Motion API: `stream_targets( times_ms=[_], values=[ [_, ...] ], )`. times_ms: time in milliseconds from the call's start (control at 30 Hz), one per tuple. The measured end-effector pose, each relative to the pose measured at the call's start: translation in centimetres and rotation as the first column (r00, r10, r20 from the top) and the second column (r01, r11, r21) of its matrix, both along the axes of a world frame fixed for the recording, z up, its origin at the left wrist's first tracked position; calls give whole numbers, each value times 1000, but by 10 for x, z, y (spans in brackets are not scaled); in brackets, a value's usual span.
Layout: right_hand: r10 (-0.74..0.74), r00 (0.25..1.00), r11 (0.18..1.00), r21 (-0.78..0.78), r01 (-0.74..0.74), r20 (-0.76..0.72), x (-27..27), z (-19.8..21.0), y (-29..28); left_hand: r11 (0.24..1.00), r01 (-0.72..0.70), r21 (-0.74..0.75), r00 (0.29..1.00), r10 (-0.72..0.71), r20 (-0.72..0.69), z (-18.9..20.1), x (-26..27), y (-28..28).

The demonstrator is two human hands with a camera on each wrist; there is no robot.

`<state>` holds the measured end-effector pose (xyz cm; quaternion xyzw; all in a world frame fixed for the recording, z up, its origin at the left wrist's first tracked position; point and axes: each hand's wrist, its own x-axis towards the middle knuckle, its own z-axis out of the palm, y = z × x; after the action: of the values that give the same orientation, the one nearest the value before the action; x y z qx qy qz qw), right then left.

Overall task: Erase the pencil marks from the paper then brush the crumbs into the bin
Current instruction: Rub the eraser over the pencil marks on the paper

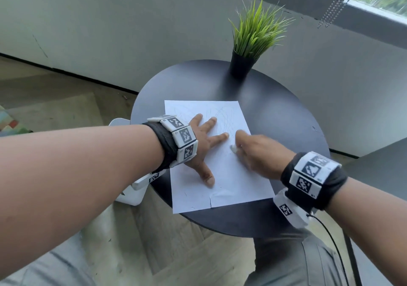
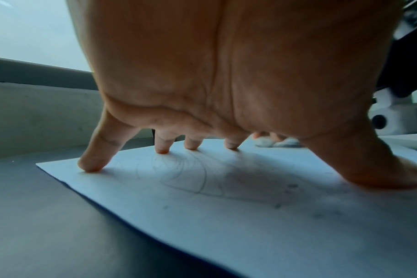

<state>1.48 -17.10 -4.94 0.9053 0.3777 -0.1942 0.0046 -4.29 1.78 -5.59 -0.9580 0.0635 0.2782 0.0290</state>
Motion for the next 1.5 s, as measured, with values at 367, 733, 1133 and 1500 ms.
stream_targets(
  times_ms=[367,733,1133,1500],
  values=[
    [156,983,985,-55,-162,-92,-25,-4,8,1000,-11,-4,999,10,-40,-2,4,-3],
    [187,980,981,-41,-190,-73,-20,-8,9,1000,-11,-11,999,10,-35,-4,7,-3],
    [-168,986,986,18,168,-3,18,-7,13,1000,-4,1,1000,4,-17,-7,8,-3],
    [-9,998,999,31,8,55,14,-7,5,1000,-5,8,1000,6,-26,-7,7,-3]
  ],
)
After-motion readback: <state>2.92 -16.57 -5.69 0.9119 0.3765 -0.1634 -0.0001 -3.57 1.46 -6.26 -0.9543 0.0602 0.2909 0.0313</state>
